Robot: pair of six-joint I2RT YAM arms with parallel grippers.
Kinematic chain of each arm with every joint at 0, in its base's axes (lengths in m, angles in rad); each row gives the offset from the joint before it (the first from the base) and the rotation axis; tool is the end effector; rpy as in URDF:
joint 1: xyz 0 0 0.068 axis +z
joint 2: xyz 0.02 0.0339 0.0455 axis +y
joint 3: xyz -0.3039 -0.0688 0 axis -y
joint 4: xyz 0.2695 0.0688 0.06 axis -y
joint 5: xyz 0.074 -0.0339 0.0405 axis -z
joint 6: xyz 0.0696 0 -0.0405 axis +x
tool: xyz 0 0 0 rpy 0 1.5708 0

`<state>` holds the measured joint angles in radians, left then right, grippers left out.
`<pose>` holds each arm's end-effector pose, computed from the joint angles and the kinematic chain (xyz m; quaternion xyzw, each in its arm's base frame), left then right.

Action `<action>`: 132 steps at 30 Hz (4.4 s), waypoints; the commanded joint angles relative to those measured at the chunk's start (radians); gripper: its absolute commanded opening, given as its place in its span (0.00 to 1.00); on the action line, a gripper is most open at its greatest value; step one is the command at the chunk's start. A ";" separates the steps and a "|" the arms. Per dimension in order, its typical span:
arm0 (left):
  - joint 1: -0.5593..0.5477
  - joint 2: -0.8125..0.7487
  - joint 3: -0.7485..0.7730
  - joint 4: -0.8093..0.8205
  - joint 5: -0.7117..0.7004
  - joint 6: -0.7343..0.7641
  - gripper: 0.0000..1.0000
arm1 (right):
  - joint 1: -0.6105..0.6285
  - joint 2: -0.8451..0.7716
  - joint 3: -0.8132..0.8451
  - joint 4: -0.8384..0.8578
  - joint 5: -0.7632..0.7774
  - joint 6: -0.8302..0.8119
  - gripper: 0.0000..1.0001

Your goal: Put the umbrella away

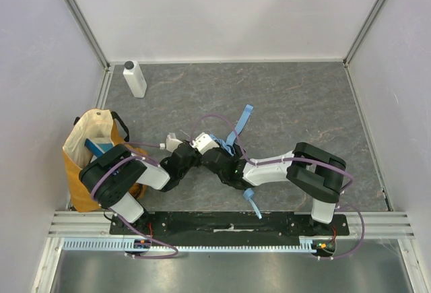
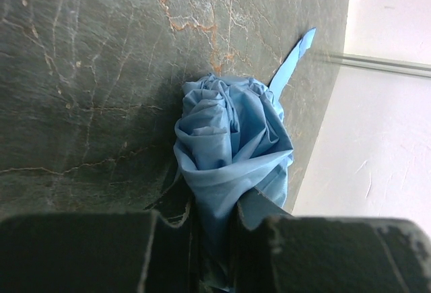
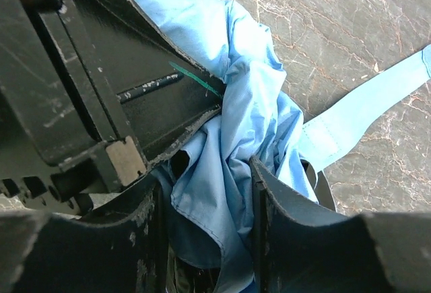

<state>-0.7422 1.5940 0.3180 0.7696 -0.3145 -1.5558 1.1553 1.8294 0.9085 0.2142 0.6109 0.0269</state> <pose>0.2249 -0.1770 0.1089 -0.4097 0.7502 -0.4020 0.3283 0.2013 0.3574 0.1440 -0.3567 0.7992 -0.0042 0.4838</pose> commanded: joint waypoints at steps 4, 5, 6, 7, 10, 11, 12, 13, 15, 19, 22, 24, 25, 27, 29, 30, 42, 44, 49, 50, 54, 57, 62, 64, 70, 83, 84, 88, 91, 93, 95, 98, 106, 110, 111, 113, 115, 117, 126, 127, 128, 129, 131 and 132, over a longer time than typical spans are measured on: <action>-0.006 0.007 0.020 -0.076 0.049 -0.027 0.03 | -0.009 0.059 -0.124 0.007 -0.150 -0.028 0.00; -0.008 0.012 0.012 -0.043 0.051 -0.009 0.10 | -0.022 0.047 -0.138 0.014 -0.211 -0.028 0.00; -0.002 0.017 -0.002 -0.002 0.060 0.015 0.21 | -0.032 0.036 -0.152 0.027 -0.273 -0.031 0.00; 0.000 0.023 -0.016 0.061 0.063 0.052 0.31 | -0.043 0.025 -0.161 0.027 -0.310 -0.028 0.00; 0.010 0.026 -0.046 0.151 0.072 0.108 0.74 | -0.094 0.012 -0.178 0.020 -0.443 -0.028 0.00; 0.018 0.027 -0.048 0.160 0.083 0.120 0.84 | -0.117 0.001 -0.197 0.037 -0.486 -0.003 0.00; 0.024 0.030 -0.051 0.177 0.101 0.132 0.87 | -0.146 -0.011 -0.207 0.046 -0.522 0.008 0.00; 0.030 0.034 -0.057 0.192 0.112 0.138 0.88 | -0.173 -0.021 -0.220 0.050 -0.566 0.014 0.00; 0.036 0.047 -0.075 0.246 0.127 0.161 0.89 | -0.213 -0.041 -0.227 0.057 -0.643 0.028 0.00; 0.044 0.072 -0.099 0.283 0.143 0.177 0.90 | -0.282 -0.051 -0.235 0.079 -0.808 0.062 0.00; 0.050 0.095 -0.099 0.300 0.149 0.186 0.91 | -0.336 -0.047 -0.244 0.122 -0.939 0.102 0.00; 0.050 0.112 -0.088 0.300 0.150 0.192 0.92 | -0.377 -0.033 -0.247 0.164 -1.022 0.142 0.00; 0.047 0.118 -0.088 0.303 0.147 0.191 0.92 | -0.396 -0.021 -0.249 0.187 -1.062 0.168 0.00; 0.050 0.126 -0.097 0.335 0.132 0.201 0.92 | -0.428 -0.002 -0.240 0.223 -1.131 0.214 0.00; 0.053 0.129 -0.099 0.343 0.118 0.215 0.92 | -0.451 0.004 -0.238 0.253 -1.181 0.251 0.00; 0.056 0.130 -0.094 0.335 0.121 0.223 0.92 | -0.465 0.002 -0.241 0.275 -1.200 0.275 0.00; 0.058 0.208 -0.054 0.369 0.167 0.197 0.83 | -0.520 0.019 -0.229 0.568 -1.410 0.560 0.00; 0.058 0.208 -0.053 0.372 0.167 0.200 0.83 | -0.522 0.028 -0.229 0.634 -1.428 0.619 0.00; 0.058 0.198 -0.045 0.366 0.170 0.218 0.83 | -0.520 0.051 -0.243 0.799 -1.476 0.752 0.00; 0.058 0.198 -0.042 0.366 0.173 0.217 0.83 | -0.520 0.056 -0.244 0.816 -1.485 0.761 0.00; 0.061 0.196 -0.046 0.401 0.184 0.224 0.81 | -0.520 0.076 -0.247 0.820 -1.508 0.760 0.00; 0.063 0.189 -0.045 0.405 0.189 0.238 0.72 | -0.522 0.099 -0.258 0.812 -1.505 0.746 0.00; 0.063 0.202 -0.042 0.442 0.195 0.250 0.36 | -0.520 0.137 -0.258 0.815 -1.521 0.734 0.00; 0.063 0.207 -0.040 0.442 0.193 0.255 0.26 | -0.520 0.139 -0.257 0.803 -1.521 0.723 0.00; 0.063 0.210 -0.043 0.464 0.192 0.272 0.02 | -0.520 0.107 -0.227 0.630 -1.467 0.627 0.00; 0.063 0.270 -0.037 0.481 0.204 0.220 0.02 | -0.462 -0.137 -0.086 -0.125 -0.949 0.237 0.73; 0.063 0.270 -0.037 0.479 0.201 0.215 0.02 | -0.435 -0.148 -0.080 -0.140 -0.917 0.214 0.77; 0.063 0.248 -0.028 0.412 0.193 0.203 0.02 | -0.346 -0.194 -0.079 -0.144 -0.812 0.139 0.90; 0.063 0.225 -0.008 0.309 0.187 0.169 0.02 | -0.306 -0.193 -0.076 -0.107 -0.830 0.114 0.93; 0.061 0.210 0.007 0.229 0.187 0.155 0.02 | -0.289 -0.161 -0.065 -0.090 -0.853 0.111 0.93; 0.063 0.195 0.016 0.186 0.187 0.149 0.02 | -0.250 -0.142 -0.046 -0.107 -0.797 0.085 0.93; 0.063 0.167 0.030 0.113 0.186 0.135 0.02 | -0.198 -0.130 -0.025 -0.133 -0.691 0.056 0.94; 0.063 0.155 0.070 -0.021 0.196 0.100 0.02 | -0.063 -0.082 0.061 -0.262 -0.243 -0.019 0.91; 0.063 0.169 0.072 -0.016 0.207 0.091 0.02 | -0.031 -0.067 0.076 -0.269 -0.152 -0.048 0.77; 0.063 0.170 0.072 -0.016 0.207 0.089 0.02 | -0.025 -0.064 0.079 -0.272 -0.126 -0.048 0.73; 0.063 0.169 0.075 -0.023 0.209 0.089 0.02 | -0.013 -0.055 0.087 -0.277 -0.070 -0.051 0.68; 0.063 0.167 0.078 -0.032 0.207 0.088 0.02 | -0.006 -0.044 0.095 -0.282 -0.063 -0.058 0.66; 0.063 0.164 0.079 -0.035 0.207 0.091 0.02 | -0.005 -0.032 0.101 -0.286 -0.062 -0.061 0.59; 0.063 0.159 0.075 -0.015 0.207 0.129 0.02 | -0.029 -0.002 0.050 -0.245 -0.178 -0.082 0.00; 0.061 0.158 0.073 -0.006 0.207 0.134 0.02 | -0.035 0.001 0.037 -0.233 -0.222 -0.087 0.00; 0.063 0.158 0.073 0.009 0.215 0.141 0.02 | -0.042 0.002 0.023 -0.223 -0.259 -0.085 0.00; 0.063 0.156 0.075 0.029 0.222 0.157 0.02 | -0.051 0.001 0.007 -0.222 -0.302 -0.081 0.00; 0.063 0.144 0.076 0.049 0.230 0.186 0.02 | -0.080 -0.010 -0.022 -0.171 -0.391 -0.065 0.00; 0.063 0.139 0.075 0.062 0.233 0.204 0.02 | -0.091 -0.018 -0.039 -0.155 -0.437 -0.058 0.00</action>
<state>-0.6693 1.7309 0.3882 0.8875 -0.1017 -1.4567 1.0882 1.7771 0.9466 0.0147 0.4461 0.0051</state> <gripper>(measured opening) 0.508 0.258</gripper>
